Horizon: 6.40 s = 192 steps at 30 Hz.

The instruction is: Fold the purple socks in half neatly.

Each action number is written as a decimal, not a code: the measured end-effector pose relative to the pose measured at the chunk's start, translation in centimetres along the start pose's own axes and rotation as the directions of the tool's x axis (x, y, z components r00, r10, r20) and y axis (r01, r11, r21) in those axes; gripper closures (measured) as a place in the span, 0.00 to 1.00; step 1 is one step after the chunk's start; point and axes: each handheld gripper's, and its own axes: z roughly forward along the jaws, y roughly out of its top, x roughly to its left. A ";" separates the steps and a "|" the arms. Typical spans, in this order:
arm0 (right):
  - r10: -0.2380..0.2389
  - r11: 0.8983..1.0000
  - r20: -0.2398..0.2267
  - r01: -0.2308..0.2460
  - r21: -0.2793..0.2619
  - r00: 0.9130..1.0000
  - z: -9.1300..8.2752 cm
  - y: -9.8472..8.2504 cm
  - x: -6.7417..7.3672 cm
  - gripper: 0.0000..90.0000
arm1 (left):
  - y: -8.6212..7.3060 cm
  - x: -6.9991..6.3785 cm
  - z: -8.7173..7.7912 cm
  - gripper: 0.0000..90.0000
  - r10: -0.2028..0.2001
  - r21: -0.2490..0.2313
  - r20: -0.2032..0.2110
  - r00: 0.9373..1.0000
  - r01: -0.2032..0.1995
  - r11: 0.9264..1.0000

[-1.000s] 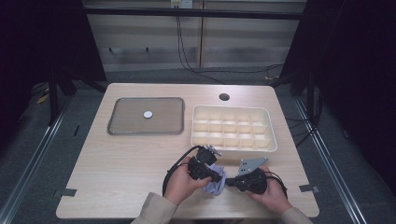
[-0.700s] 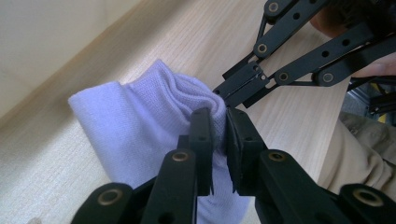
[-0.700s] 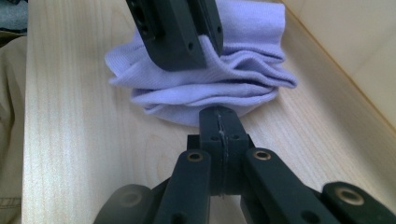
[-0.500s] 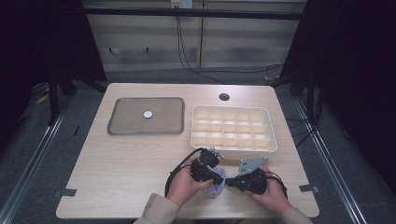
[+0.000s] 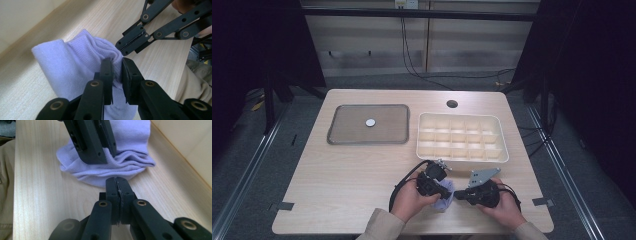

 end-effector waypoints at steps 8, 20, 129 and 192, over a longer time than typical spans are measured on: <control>0.003 1.000 0.017 -0.003 0.003 1.000 -0.3 -0.1 -0.2 0.98 | -0.3 -0.2 0.6 0.85 0.008 0.001 -0.017 1.000 -0.008 1.000; -0.002 1.000 0.020 0.002 0.001 1.000 -0.5 -0.1 -0.3 0.98 | -0.5 -0.5 0.6 0.84 0.041 0.017 -0.034 0.999 -0.041 0.999; -0.029 1.000 -0.018 0.029 -0.009 0.999 0.0 0.3 0.4 0.98 | -1.1 2.4 -3.3 0.91 -0.152 -0.007 -0.106 0.983 0.152 0.988; -0.029 1.000 -0.017 0.029 -0.006 0.999 0.7 0.5 0.8 1.00 | 1.3 -1.0 -1.9 0.93 -0.069 0.006 -0.045 0.997 0.069 0.998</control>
